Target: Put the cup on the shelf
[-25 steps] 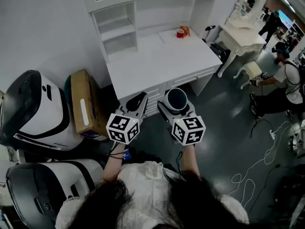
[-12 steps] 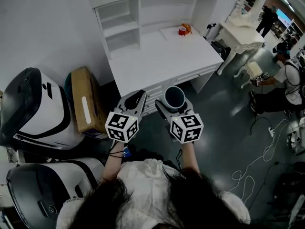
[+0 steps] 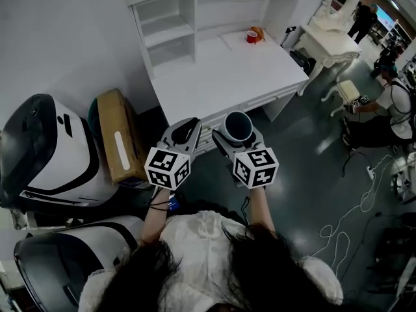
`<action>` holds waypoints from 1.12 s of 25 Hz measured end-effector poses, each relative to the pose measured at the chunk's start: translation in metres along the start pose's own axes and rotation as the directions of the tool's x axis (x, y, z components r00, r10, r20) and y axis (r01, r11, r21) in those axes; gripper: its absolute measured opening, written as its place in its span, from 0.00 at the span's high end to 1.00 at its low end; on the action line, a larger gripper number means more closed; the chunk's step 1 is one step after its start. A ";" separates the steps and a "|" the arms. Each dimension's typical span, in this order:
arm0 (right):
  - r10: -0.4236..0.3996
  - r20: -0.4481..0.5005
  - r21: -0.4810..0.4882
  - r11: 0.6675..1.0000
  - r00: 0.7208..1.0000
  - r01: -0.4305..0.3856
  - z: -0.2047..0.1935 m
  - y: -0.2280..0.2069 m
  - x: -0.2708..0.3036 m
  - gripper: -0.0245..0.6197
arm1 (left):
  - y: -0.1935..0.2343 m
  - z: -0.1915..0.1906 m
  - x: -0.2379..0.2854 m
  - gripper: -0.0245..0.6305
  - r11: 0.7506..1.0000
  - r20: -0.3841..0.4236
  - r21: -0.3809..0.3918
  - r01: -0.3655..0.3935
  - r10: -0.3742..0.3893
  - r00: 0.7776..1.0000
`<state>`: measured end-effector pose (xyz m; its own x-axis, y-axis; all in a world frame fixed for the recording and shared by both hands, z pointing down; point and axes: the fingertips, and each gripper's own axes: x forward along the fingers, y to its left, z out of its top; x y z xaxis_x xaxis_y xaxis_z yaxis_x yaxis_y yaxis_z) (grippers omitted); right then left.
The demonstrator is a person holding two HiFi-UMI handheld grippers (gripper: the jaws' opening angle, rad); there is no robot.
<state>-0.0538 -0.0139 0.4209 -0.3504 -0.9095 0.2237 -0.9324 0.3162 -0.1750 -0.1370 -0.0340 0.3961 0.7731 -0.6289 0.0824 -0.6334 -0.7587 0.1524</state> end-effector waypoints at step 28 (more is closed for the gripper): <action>-0.017 -0.053 -0.032 0.999 0.998 0.015 0.009 -0.102 0.050 0.40 | 0.024 0.005 0.120 0.93 1.000 -0.009 -0.002 0.023 -0.023 1.000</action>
<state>0.0247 -0.0942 0.4410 -0.3387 -0.8990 0.2775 -0.9400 0.3107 -0.1408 -0.0597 -0.1281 0.4047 0.7877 -0.6097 0.0880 -0.6154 -0.7727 0.1557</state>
